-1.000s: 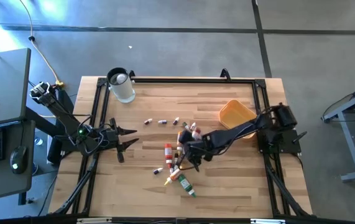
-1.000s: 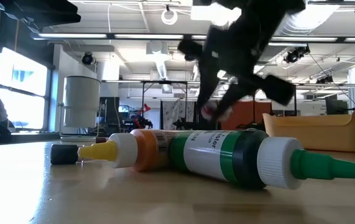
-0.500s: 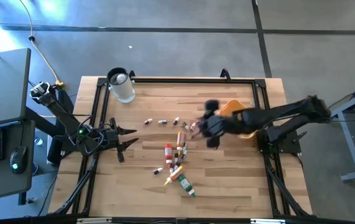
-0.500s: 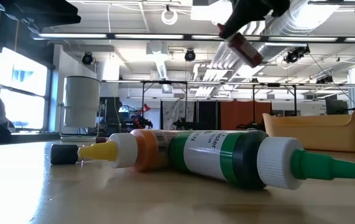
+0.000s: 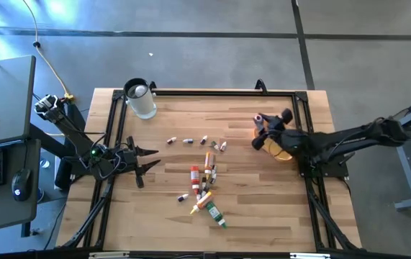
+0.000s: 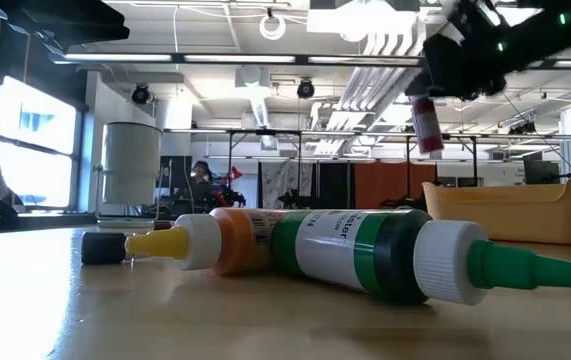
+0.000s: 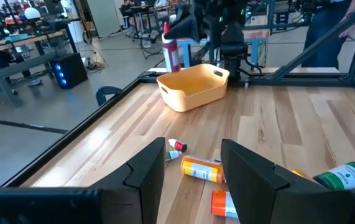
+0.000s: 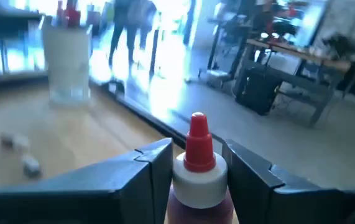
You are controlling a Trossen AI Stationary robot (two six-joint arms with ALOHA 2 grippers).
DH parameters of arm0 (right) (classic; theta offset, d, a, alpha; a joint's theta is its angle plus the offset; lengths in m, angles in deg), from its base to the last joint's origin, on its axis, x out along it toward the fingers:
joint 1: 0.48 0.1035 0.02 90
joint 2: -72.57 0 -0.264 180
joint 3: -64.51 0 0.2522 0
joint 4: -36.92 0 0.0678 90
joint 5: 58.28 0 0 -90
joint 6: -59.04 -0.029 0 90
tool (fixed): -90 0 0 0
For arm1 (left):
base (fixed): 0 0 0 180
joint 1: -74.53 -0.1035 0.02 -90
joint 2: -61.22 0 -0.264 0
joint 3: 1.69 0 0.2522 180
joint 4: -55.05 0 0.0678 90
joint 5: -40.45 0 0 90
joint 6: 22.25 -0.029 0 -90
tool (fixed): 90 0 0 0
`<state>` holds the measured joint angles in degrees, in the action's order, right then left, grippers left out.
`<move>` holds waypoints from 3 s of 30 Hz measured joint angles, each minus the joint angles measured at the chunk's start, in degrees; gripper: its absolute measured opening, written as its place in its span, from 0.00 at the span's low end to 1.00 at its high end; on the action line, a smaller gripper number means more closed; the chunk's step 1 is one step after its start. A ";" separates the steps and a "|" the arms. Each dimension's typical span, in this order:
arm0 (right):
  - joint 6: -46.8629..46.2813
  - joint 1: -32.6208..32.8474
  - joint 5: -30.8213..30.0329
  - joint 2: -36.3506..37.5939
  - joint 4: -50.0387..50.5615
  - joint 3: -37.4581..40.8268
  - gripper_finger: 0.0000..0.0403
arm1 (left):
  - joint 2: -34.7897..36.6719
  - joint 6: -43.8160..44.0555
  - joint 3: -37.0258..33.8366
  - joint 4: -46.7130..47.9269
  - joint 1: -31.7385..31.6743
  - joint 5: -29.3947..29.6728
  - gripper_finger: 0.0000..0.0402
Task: Pick & Place food coloring
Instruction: Put the large red food coloring bottle into the yellow bin
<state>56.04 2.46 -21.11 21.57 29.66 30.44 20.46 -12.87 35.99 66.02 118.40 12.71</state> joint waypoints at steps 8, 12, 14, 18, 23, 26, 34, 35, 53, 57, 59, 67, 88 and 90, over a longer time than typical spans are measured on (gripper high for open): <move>-2.78 -4.61 -0.21 -0.02 -25.93 19.53 0.31 | 0.01 -0.02 0.00 -0.02 0.00 -0.07 0.38; -3.48 -5.71 -2.88 -0.06 -20.34 18.83 0.32 | 0.01 -0.04 0.00 -0.02 0.00 -0.10 0.38; -3.67 -6.77 -3.03 -0.08 -18.16 18.14 0.31 | 0.00 -0.07 0.00 -0.01 0.00 0.05 0.38; -7.11 -10.05 -2.15 -0.06 -15.88 18.36 0.30 | -0.01 -0.08 0.00 -0.02 0.00 1.06 0.38; -12.75 -16.05 1.46 -0.07 -9.42 18.36 0.31 | -0.01 -0.09 0.00 0.00 0.00 1.64 0.38; -14.03 -19.97 8.06 -0.08 -7.27 18.36 0.31 | 0.00 -0.09 0.00 0.00 0.00 1.64 0.38; -10.60 -27.58 15.56 -0.08 -7.35 18.36 0.31 | 0.00 -0.72 0.00 0.00 0.00 1.87 0.38; -9.99 -28.34 16.56 -0.08 -7.46 18.36 0.31 | 0.01 -0.72 0.00 0.00 0.00 1.88 0.38; -1.90 -39.56 36.58 -5.42 -13.60 15.01 0.31 | -0.01 -0.74 0.00 -0.02 0.00 1.93 0.38; -0.13 -40.08 37.56 -12.37 -13.80 11.61 0.31 | 0.01 -0.74 0.00 -0.04 -0.01 1.92 0.38; 1.46 -40.08 37.60 -15.87 -15.52 9.31 0.31 | 0.01 -0.60 0.00 -0.07 0.00 1.91 0.38; 4.08 -40.06 41.26 -28.95 -18.93 -1.91 0.31 | -0.01 -1.34 0.00 -0.07 0.00 1.78 0.38; 1.63 -40.03 39.36 -40.15 -20.28 -8.86 0.32 | -0.01 -1.40 0.00 -0.11 0.00 1.20 0.38; 2.03 -40.03 38.81 -40.15 -19.61 -8.86 0.33 | 0.00 -1.38 0.00 -0.18 0.00 1.20 0.38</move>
<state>58.07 -37.58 17.70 -18.58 10.06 21.58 20.46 -14.25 35.99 65.84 118.40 13.92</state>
